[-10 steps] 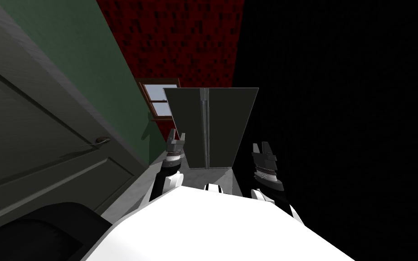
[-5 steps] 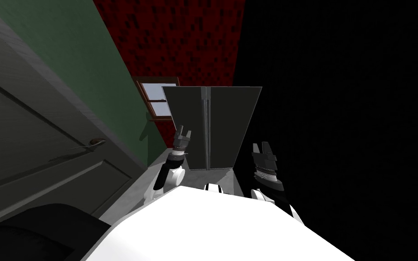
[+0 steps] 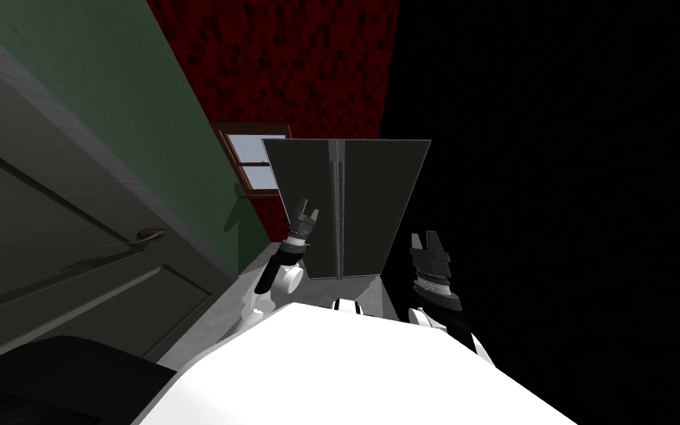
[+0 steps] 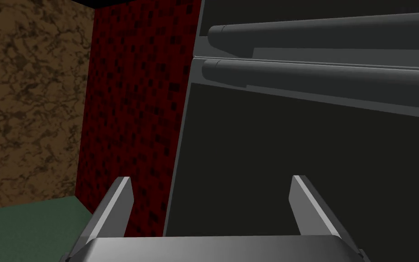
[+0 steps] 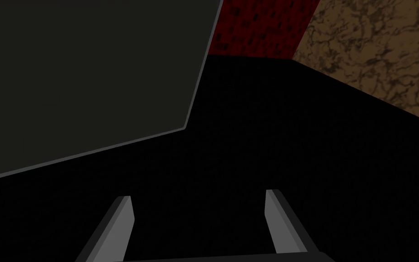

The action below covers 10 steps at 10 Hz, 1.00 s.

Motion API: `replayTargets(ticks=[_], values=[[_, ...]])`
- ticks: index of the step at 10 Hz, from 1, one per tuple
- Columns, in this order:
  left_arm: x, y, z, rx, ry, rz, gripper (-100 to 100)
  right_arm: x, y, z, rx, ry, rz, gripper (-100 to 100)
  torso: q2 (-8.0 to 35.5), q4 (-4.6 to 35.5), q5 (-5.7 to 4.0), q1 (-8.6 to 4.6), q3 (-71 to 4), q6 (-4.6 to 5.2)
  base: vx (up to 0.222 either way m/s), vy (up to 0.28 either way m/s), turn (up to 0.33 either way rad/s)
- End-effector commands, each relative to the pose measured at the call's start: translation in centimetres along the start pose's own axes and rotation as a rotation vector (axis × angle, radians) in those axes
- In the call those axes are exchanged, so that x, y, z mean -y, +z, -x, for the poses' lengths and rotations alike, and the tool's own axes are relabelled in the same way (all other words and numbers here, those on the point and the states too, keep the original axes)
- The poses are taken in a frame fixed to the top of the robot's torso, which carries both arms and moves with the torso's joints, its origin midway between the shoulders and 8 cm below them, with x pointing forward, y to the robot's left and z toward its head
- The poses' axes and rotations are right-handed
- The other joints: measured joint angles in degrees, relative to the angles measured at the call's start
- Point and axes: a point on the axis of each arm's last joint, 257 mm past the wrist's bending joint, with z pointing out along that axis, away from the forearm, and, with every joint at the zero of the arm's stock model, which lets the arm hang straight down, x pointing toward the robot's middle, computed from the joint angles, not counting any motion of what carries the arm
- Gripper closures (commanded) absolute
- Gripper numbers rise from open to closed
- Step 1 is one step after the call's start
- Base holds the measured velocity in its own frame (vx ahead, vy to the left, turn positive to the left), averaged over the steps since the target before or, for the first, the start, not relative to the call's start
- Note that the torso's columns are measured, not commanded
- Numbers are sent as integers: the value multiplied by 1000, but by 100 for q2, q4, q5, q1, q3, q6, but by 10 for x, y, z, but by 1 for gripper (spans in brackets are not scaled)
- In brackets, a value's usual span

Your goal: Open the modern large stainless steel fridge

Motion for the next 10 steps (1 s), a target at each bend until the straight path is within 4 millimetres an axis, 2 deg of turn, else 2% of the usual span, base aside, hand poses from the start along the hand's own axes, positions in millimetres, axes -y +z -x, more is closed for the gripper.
replayTargets(ticks=[1, 2, 3, 4, 5, 6, 7, 10], values=[[-5, 16, -17, -65, -31, 25, -100, 0, 0, 0, 0, 0, 0, 0, 5, 1, 0, -5, 3, -1, 37, 63, -20], [-5, 17, -18, -67, -31, 25, -100, 0, 0, 0, 0, 0, 0, 0, 7, 2, -2, -10, 4, 0, 32, 48, -20], [-6, 26, -28, -109, -46, 35, -100, 0, 0, 0, 0, 0, 0, 0, 11, 3, -4, -17, 7, -1, 34, 41, -27], [-6, 27, -29, -110, -46, 39, -100, 0, 0, 0, 0, 0, 0, 0, 10, 3, -5, -16, 6, 0, 35, 40, -14], [-9, 36, -40, -153, -58, 57, -100, 0, 0, 0, 0, 0, 0, 0, 8, 2, -4, -15, 5, -1, 36, 52, -27], [-8, 37, -40, -155, -58, 56, -100, 0, 0, 0, 0, 0, 0, 0, 6, 2, -2, -8, 4, 0, 36, 46, -20], [-12, 44, -51, -196, -67, 79, -100, 0, 0, 0, 0, 0, 0, 0, 7, 2, -2, -10, 4, -1, 41, 49, -35], [-11, 56, -64, -245, -69, 95, -100, 0, 0, 0, 0, 0, 0, 0, 9, 3, -3, -9, 6, 0, 30, 51, -22]])
